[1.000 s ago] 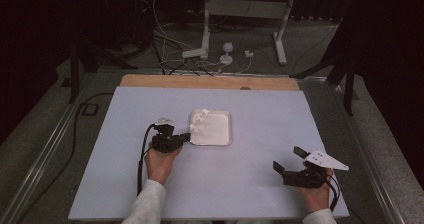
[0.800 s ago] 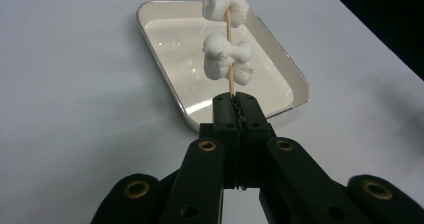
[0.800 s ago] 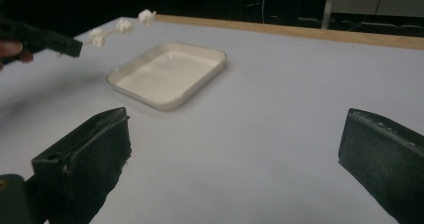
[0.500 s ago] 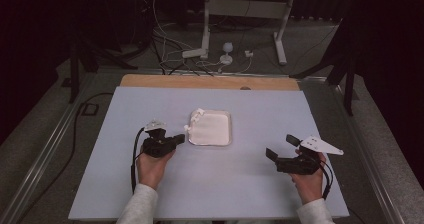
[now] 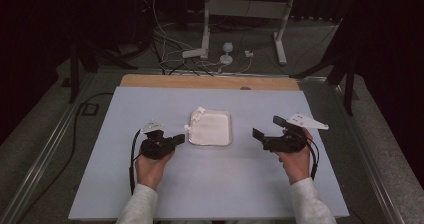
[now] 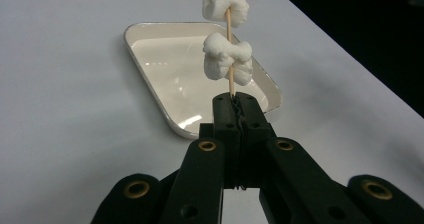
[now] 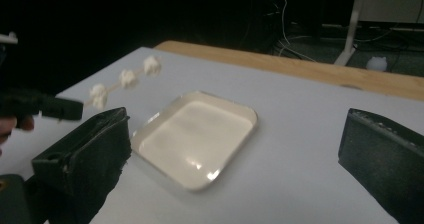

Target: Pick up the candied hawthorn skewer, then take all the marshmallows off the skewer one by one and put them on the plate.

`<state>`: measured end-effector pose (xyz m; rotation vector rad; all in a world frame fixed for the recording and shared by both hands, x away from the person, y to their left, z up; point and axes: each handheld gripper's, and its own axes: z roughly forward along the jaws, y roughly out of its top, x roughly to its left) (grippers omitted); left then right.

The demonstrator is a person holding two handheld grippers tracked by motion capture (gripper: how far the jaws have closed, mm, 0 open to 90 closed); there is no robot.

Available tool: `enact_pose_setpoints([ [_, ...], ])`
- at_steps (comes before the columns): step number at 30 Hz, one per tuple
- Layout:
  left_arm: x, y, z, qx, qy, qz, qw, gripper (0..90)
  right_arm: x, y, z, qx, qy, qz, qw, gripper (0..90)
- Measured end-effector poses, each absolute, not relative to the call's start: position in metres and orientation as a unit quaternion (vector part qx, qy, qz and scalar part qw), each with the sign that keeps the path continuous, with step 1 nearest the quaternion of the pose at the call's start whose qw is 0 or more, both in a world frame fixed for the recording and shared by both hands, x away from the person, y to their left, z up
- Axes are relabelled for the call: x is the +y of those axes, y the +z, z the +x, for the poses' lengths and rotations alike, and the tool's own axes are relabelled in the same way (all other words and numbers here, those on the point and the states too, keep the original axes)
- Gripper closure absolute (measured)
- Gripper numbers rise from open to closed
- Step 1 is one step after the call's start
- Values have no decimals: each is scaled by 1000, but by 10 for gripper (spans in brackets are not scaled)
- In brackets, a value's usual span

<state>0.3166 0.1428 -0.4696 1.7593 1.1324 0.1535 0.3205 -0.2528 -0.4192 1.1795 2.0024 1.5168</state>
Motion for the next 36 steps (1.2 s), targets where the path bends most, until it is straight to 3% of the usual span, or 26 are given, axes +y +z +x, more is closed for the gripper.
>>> enact_pose_setpoints([
  [20,135,-464,314,441,65,734,513,900,-197,-399,365,725,536,402,157,0],
  [28,132,-464,313,435,62,736,515,900,-183,-406,376,729,539,405,121,5],
  [36,124,-461,310,420,58,739,524,900,-170,-412,386,737,534,409,69,81],
])
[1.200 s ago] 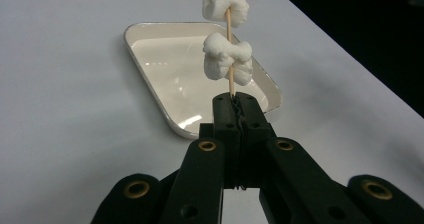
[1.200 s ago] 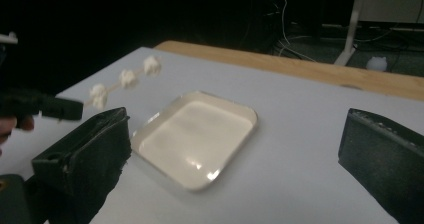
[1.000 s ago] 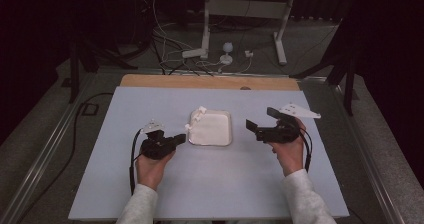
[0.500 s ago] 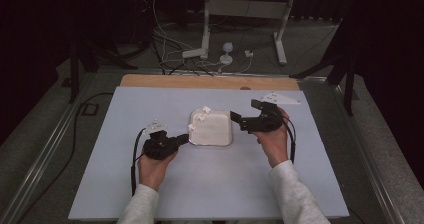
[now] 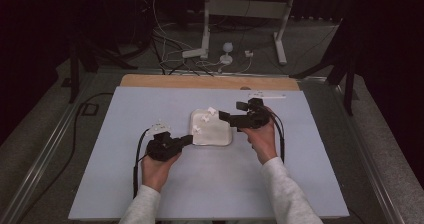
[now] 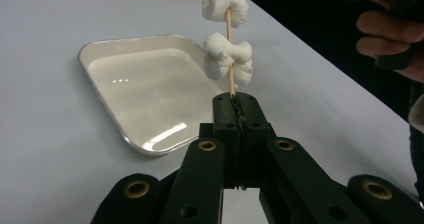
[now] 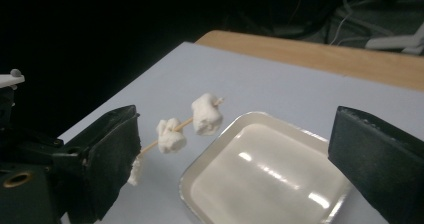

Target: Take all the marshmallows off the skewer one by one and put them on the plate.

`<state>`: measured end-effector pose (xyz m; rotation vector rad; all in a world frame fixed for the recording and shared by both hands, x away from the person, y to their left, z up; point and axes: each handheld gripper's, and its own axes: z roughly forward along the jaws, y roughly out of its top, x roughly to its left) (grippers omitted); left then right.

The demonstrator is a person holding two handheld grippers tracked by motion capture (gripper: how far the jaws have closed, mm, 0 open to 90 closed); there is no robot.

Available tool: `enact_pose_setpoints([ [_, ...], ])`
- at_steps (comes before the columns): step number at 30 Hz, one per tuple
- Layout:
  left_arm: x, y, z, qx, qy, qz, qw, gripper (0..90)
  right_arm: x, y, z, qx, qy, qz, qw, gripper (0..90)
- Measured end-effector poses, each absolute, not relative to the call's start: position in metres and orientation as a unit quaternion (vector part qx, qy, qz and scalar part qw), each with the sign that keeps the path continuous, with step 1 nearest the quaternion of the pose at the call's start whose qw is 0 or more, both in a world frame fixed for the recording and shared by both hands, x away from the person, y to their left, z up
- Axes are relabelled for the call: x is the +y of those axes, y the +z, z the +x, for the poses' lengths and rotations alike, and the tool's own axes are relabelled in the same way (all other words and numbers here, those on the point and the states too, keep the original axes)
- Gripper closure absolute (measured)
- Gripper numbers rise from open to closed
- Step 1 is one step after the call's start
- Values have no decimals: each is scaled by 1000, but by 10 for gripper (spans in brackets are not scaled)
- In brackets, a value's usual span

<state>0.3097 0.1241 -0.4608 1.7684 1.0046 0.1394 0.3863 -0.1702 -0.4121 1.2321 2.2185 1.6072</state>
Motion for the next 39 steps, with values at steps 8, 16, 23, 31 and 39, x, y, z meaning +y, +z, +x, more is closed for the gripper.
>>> enact_pose_setpoints([
  [8,118,-457,306,399,57,741,536,900,-159,-420,394,723,545,426,4,364],
  [16,115,-457,304,384,65,740,549,900,-157,-428,400,701,554,443,-73,620],
  [23,113,-460,305,377,71,753,535,900,-160,-424,399,682,565,453,-102,757],
  [31,115,-460,304,369,83,759,530,900,-161,-417,398,679,571,453,-88,787],
  [39,117,-463,304,367,99,776,503,900,-165,-411,397,667,582,463,-52,804],
])
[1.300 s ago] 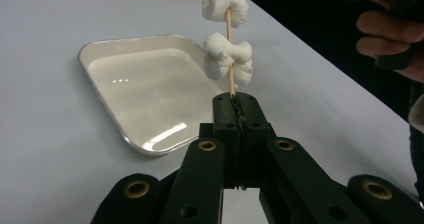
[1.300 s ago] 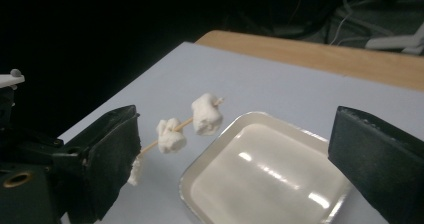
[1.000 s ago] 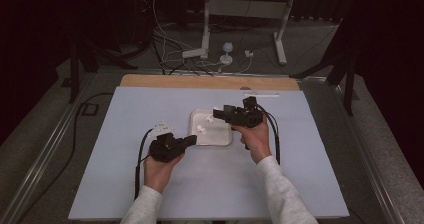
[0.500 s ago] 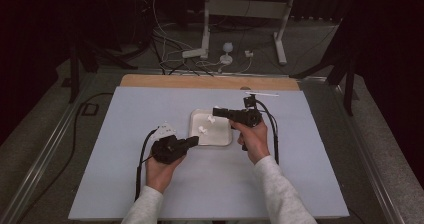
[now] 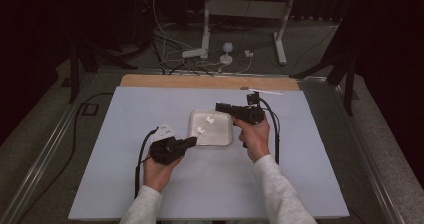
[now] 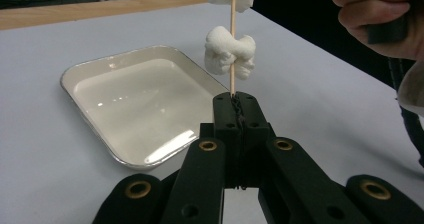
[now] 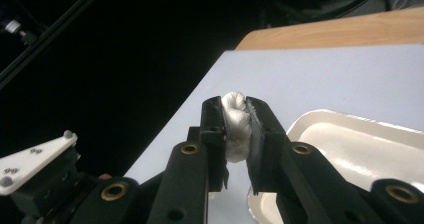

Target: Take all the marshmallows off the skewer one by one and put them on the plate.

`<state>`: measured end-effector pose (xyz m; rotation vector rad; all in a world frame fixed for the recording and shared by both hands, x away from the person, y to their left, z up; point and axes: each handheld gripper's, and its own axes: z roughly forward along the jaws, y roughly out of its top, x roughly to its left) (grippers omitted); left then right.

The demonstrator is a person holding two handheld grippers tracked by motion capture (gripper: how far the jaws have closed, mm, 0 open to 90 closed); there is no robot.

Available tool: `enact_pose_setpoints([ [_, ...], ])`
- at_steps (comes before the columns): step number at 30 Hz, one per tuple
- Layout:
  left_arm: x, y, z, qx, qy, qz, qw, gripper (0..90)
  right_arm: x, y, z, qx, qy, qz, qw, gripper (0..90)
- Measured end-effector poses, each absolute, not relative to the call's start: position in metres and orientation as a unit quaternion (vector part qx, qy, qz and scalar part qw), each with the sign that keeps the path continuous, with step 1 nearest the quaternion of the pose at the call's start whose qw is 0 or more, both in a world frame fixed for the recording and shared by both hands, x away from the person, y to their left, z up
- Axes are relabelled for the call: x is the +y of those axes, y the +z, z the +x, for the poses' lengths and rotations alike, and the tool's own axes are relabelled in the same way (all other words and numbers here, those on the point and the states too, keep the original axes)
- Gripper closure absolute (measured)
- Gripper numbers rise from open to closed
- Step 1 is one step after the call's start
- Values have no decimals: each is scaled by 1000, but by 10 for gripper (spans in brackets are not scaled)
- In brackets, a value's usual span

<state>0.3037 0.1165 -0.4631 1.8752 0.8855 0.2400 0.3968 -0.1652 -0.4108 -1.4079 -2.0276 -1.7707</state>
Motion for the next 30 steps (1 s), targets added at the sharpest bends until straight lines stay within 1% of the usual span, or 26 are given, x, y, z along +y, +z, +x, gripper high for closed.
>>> enact_pose_setpoints([
  [1,117,-467,304,372,96,778,497,900,-170,-409,397,-653,-591,-472,40,808],
  [2,120,-470,305,379,88,772,503,900,-178,-406,398,-635,-605,-479,41,810],
  [4,124,-470,307,388,81,760,515,900,-187,-399,400,-637,-606,-476,29,808],
  [8,125,-464,307,388,83,751,528,900,-189,-395,398,-661,-591,-463,21,801],
  [15,127,-463,307,396,77,742,535,900,-178,-411,400,-681,-567,-463,20,789],
  [20,130,-463,308,404,77,736,538,900,-170,-422,402,-702,-539,-465,9,780],
  [30,132,-465,309,415,74,730,538,900,-145,-459,409,-749,-463,-473,-14,771],
])
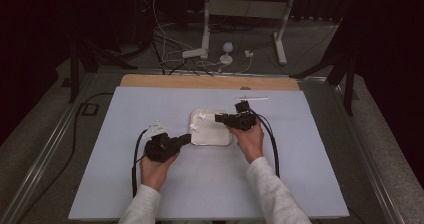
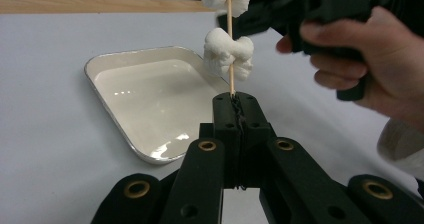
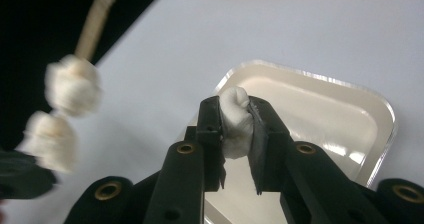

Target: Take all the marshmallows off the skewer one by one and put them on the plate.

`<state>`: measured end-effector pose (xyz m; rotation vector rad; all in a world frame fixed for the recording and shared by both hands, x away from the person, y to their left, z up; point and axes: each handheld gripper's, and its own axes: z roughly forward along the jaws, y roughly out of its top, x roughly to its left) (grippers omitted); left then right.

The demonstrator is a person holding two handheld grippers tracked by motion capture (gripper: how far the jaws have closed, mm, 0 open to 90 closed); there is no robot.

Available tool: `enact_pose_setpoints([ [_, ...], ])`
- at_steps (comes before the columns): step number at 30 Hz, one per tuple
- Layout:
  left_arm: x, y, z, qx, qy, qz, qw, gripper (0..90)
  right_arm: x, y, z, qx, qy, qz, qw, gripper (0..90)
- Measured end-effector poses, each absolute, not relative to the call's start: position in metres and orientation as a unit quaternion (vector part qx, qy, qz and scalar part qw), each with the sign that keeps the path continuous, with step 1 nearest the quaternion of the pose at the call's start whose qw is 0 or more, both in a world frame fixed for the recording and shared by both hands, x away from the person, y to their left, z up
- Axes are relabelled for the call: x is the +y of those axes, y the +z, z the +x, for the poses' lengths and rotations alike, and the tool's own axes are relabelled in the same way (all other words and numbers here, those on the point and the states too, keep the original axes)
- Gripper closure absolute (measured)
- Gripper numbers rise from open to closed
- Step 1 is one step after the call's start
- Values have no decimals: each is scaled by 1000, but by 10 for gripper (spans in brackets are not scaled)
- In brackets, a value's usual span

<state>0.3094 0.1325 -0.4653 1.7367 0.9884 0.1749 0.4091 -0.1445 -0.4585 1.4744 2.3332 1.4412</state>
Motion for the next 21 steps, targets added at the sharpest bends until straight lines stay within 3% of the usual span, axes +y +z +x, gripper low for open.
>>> enact_pose_setpoints([
  [5,134,-466,310,417,72,728,539,900,-135,-476,414,759,437,483,12,732],
  [8,134,-466,310,417,72,729,538,900,-131,-482,417,757,424,497,16,488],
  [12,135,-466,310,420,72,727,538,900,-131,-485,417,757,418,502,9,340],
  [21,138,-466,311,425,75,723,539,900,-137,-464,403,751,465,468,-26,205],
])
